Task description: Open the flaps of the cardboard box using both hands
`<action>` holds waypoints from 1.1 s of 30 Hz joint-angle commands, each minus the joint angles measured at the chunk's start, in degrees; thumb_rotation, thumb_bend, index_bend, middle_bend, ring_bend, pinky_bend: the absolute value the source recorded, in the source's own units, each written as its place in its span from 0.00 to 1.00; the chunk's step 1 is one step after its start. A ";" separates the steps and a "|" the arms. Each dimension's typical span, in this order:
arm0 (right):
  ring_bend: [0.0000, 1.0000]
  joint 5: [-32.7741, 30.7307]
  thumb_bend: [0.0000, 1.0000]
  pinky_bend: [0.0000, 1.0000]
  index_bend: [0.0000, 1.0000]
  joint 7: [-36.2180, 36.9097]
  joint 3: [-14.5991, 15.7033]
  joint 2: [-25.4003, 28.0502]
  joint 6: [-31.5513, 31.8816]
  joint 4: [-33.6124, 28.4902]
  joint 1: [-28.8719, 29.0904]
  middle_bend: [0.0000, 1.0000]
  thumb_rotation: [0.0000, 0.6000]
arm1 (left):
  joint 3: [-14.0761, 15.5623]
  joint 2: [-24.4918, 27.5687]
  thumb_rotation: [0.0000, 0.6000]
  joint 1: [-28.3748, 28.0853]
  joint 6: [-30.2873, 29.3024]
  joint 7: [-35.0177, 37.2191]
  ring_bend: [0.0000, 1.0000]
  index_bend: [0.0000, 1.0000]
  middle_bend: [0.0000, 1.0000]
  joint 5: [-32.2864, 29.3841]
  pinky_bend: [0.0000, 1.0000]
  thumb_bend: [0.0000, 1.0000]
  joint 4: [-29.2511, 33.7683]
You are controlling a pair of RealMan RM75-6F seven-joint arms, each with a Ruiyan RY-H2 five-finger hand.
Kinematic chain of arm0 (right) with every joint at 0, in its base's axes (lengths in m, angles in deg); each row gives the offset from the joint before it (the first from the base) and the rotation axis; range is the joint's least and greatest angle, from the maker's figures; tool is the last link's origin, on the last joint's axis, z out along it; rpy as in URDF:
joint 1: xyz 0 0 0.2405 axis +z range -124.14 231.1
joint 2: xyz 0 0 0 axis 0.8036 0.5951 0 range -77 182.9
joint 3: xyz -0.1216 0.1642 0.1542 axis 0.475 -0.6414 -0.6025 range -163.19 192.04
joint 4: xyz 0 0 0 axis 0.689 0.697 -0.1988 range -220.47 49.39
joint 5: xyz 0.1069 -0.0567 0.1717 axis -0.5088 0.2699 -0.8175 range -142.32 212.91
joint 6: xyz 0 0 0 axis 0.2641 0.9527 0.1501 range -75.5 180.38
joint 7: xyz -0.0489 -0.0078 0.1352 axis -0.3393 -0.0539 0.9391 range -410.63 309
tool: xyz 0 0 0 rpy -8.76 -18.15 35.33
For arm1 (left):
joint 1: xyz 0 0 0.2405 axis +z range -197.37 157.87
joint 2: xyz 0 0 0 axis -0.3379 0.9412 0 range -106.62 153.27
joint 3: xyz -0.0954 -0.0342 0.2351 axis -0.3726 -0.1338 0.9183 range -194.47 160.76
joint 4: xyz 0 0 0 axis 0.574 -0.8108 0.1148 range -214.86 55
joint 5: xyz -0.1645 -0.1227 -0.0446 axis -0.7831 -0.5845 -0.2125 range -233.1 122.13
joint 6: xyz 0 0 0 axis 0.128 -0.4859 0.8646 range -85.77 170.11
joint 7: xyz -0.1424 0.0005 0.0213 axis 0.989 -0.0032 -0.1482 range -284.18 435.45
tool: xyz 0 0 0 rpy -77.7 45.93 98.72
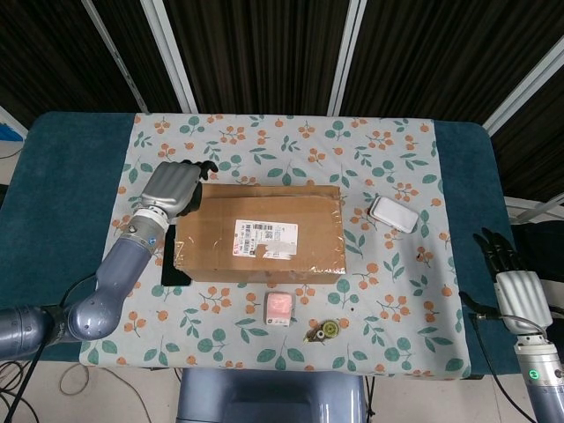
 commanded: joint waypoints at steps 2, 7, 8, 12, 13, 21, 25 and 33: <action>0.00 -0.04 0.26 0.22 0.00 0.04 -0.05 0.02 0.06 -0.05 -0.03 0.00 1.00 | 1.05 -1.07 1.00 -0.98 0.53 0.35 0.27 0.25 0.33 -1.17 0.38 0.83 -0.83; 0.00 -0.07 0.26 0.22 0.00 0.11 -0.03 0.04 -0.07 -0.11 0.00 0.00 1.00 | 2.24 -1.95 1.00 -2.00 0.94 0.68 0.28 0.26 0.34 -1.44 0.38 0.83 -1.49; 0.00 -0.11 0.26 0.22 0.00 0.11 -0.03 0.03 -0.10 -0.12 0.00 0.00 1.00 | 2.46 -2.15 1.00 -2.17 1.11 0.83 0.28 0.26 0.34 -1.49 0.38 0.83 -1.70; 0.00 -0.40 0.26 0.22 0.00 0.28 -0.12 0.09 -0.23 -0.23 -0.03 0.00 1.00 | 2.89 -2.97 1.00 -2.98 2.65 2.45 0.29 0.27 0.35 -3.92 0.39 0.84 -2.41; 0.00 -0.43 0.26 0.22 0.00 0.31 -0.14 0.10 -0.23 -0.25 -0.04 0.00 1.00 | 2.98 -2.99 1.00 -3.13 2.80 2.56 0.29 0.27 0.36 -4.13 0.39 0.84 -2.46; 0.00 -0.43 0.26 0.22 0.00 0.29 -0.14 0.04 -0.30 -0.27 -0.01 0.00 1.00 | 4.07 -2.87 1.00 -4.03 3.19 3.82 0.33 0.31 0.41 -3.76 0.42 0.84 -1.92; 0.00 -0.34 0.26 0.22 0.00 0.26 -0.10 0.01 -0.29 -0.26 -0.01 0.00 1.00 | 3.79 -2.04 1.00 -3.92 2.82 5.20 0.36 0.33 0.45 -2.67 0.44 0.84 -1.09; 0.00 -0.38 0.27 0.22 0.00 0.08 0.00 -0.13 -0.55 -0.23 0.04 0.00 1.00 | 2.60 1.53 1.00 -3.03 2.77 8.70 0.38 0.34 0.47 -0.64 0.46 0.86 2.37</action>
